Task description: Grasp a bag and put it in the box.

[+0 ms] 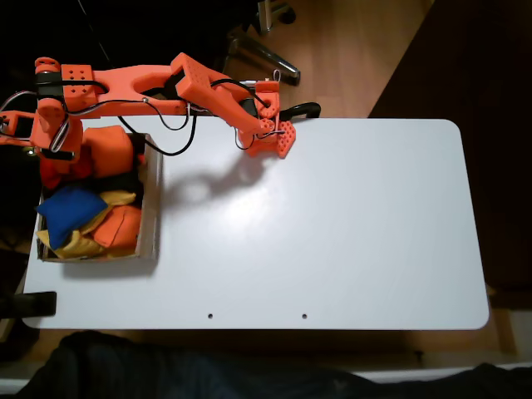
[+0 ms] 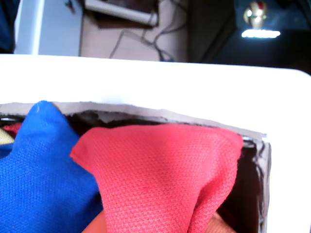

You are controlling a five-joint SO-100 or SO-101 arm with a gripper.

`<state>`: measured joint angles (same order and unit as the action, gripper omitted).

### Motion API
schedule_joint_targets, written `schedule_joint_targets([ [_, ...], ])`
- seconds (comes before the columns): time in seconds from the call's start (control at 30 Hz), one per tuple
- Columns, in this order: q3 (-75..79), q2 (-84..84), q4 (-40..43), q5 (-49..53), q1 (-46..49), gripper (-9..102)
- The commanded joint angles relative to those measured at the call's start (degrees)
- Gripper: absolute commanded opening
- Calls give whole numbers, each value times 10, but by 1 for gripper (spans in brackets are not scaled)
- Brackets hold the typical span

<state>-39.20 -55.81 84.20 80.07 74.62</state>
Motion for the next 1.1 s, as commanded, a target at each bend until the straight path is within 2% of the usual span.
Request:
schedule_joint_targets([
  [0.0,-20,-1,-6,13,18,11],
  [0.23,-96,-53,-28,40,18,19],
  [0.6,-210,-139,-63,62,12,39],
  [0.73,-224,-156,-67,63,10,51],
  [1.07,-236,-195,-87,30,-2,66],
])
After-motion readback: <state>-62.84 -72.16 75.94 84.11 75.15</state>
